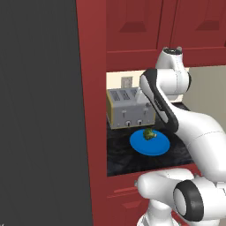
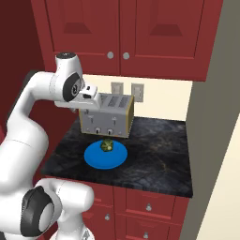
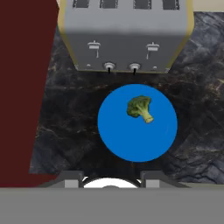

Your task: Place the broccoli on the top rack of the oven.

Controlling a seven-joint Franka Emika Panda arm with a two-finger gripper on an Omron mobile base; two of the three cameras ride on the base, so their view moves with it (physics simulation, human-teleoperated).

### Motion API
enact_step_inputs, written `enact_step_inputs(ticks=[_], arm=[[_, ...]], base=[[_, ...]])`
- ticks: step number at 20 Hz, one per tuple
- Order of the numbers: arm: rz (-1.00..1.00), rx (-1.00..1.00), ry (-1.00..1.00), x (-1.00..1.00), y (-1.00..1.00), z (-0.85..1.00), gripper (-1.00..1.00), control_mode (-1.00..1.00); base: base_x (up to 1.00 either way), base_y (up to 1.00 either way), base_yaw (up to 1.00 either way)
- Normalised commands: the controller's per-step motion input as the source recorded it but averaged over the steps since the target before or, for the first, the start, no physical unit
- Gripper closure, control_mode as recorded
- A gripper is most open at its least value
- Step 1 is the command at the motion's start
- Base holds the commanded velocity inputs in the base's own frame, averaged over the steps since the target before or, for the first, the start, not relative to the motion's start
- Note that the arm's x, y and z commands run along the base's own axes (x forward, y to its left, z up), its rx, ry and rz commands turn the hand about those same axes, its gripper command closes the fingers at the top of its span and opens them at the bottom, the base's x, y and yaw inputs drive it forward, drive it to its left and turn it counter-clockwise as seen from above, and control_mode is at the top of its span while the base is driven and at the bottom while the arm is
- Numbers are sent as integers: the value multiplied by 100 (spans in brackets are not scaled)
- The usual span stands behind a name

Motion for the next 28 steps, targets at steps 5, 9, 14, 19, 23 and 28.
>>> enact_step_inputs(ticks=[5, 9, 14, 19, 23, 28], arm=[[0, 0, 0, 0, -13, -26, -100, -100], [0, 0, 1, 0, -15, -46, -100, -100], [0, 0, 7, 4, -17, -50, -100, -100], [2, 0, 8, 28, -4, -59, -100, -100], [8, 0, -5, 26, -1, -56, -100, -100], [9, 0, -1, 23, -12, -50, -100, -100]], base=[[0, 0, 0], [0, 0, 0], [0, 0, 0], [0, 0, 0], [0, 0, 0], [0, 0, 0]])
